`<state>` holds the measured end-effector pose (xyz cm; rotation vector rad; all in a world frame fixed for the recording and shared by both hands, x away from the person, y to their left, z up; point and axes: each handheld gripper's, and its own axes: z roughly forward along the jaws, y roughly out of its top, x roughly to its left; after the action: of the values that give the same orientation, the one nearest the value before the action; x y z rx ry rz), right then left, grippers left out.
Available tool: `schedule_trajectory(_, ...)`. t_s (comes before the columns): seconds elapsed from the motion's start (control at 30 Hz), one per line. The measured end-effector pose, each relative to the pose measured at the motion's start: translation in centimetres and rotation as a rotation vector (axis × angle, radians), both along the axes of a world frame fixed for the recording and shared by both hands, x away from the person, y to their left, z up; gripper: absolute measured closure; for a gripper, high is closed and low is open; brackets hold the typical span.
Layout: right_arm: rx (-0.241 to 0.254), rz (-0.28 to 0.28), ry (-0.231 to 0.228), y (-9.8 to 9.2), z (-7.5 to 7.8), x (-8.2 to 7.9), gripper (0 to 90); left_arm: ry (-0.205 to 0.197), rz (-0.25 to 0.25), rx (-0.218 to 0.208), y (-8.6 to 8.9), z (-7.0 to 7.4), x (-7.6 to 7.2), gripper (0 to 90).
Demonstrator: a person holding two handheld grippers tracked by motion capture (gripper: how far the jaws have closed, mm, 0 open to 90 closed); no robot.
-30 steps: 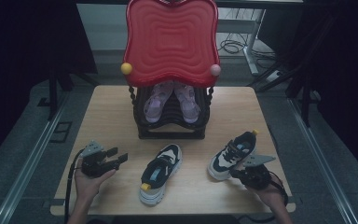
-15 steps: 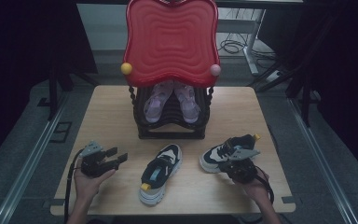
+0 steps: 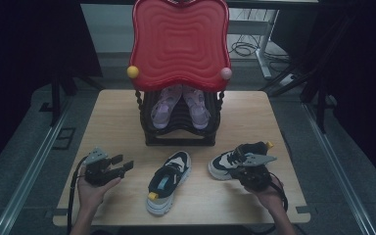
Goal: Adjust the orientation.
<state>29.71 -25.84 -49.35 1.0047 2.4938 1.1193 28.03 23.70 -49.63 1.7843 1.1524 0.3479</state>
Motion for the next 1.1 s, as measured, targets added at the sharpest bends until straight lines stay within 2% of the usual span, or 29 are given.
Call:
schedule_trajectory(0.37,0.049,-0.056,-0.041,-3.4,4.2,0.8,90.0,0.004,-0.006,0.006,-0.2,-0.1,0.1,42.8)
schedule_trajectory(0.53,0.048,-0.095,-0.042,-5.0,6.0,2.6,90.0,0.007,-0.007,0.008,-0.2,-0.2,0.1,42.7)
schedule_trajectory(0.67,0.05,-0.138,-0.029,-6.6,7.2,4.7,89.9,0.008,-0.008,0.009,-0.3,-0.2,0.1,42.7)
schedule_trajectory(0.87,0.025,-0.201,0.024,-8.7,7.0,8.4,90.0,0.011,-0.013,0.018,-0.3,-0.3,0.2,42.7)
schedule_trajectory(0.93,0.029,-0.204,0.04,-9.0,6.8,9.3,89.9,0.012,-0.012,0.019,-0.3,-0.3,0.2,42.7)
schedule_trajectory(1.1,0.0,-0.194,0.069,-8.8,6.4,11.0,89.9,0.016,-0.017,0.026,-0.4,-0.5,0.3,42.6)
